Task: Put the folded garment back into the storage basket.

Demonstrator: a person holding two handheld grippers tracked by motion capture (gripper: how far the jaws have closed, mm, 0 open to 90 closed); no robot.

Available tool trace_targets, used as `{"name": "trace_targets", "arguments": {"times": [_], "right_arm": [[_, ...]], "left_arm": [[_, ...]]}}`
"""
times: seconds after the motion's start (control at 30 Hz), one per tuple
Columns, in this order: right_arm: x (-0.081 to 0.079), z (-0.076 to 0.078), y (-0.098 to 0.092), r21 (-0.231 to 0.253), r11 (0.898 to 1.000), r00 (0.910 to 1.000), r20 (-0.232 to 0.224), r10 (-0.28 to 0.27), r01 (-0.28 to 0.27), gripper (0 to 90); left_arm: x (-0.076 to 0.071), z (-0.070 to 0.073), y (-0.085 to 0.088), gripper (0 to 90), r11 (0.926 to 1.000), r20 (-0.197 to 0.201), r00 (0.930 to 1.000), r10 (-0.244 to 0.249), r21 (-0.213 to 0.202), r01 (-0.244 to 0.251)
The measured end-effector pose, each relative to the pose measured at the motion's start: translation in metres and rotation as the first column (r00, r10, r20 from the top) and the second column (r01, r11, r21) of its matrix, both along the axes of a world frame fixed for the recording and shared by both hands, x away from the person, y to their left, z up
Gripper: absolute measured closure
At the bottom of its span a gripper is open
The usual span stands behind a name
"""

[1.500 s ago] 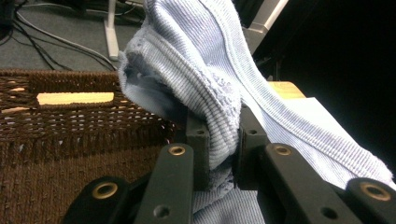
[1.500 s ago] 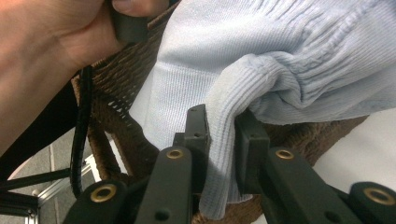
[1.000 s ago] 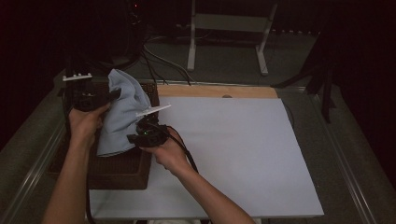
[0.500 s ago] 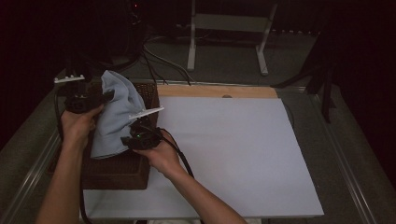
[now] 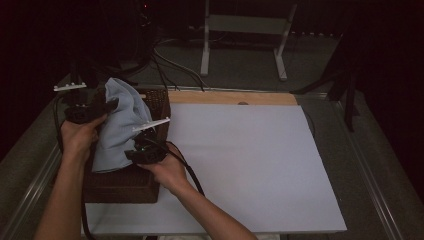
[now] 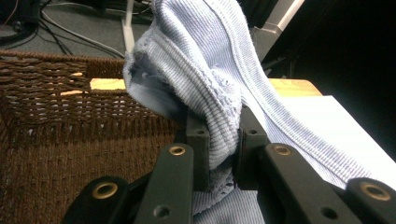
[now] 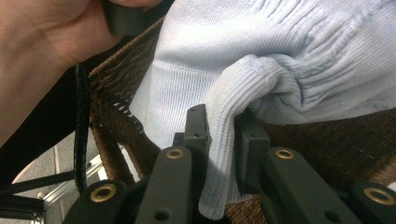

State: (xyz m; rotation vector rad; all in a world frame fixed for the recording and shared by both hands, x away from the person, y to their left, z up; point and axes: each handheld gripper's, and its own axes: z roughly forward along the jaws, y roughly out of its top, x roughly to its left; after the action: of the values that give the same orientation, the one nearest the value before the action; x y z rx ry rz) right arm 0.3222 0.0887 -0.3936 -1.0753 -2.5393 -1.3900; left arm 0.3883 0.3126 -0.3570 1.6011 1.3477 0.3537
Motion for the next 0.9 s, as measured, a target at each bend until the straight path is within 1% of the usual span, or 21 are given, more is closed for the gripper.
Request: {"name": "trace_targets", "arguments": {"times": [0.17, 0.47, 0.77, 0.9], "right_arm": [[-0.002, -0.001, 0.004, -0.006, 1.0, 1.0, 0.003, 0.0, 0.0, 78.3], [-0.005, -0.006, 0.012, -0.01, 1.0, 0.9999, -0.015, 0.004, -0.004, 78.2], [-0.008, -0.007, 0.02, -0.016, 1.0, 0.9998, -0.016, 0.009, -0.009, 78.2], [-0.009, -0.008, 0.025, -0.019, 1.0, 0.9998, -0.018, 0.013, -0.013, 78.2]], "left_arm": [[-0.002, -0.001, 0.004, 81.4, 1.0, 0.003, 1.0, 0.0, -0.003, 0.0], [-0.004, -0.005, 0.008, 81.4, 1.0, 0.0, 1.0, -0.001, 0.001, 0.001], [-0.007, -0.007, 0.013, 81.4, 1.0, 0.004, 1.0, 0.001, -0.004, -0.001], [-0.009, -0.008, 0.015, 81.4, 1.0, 0.003, 1.0, 0.001, 0.0, -0.001]]}}
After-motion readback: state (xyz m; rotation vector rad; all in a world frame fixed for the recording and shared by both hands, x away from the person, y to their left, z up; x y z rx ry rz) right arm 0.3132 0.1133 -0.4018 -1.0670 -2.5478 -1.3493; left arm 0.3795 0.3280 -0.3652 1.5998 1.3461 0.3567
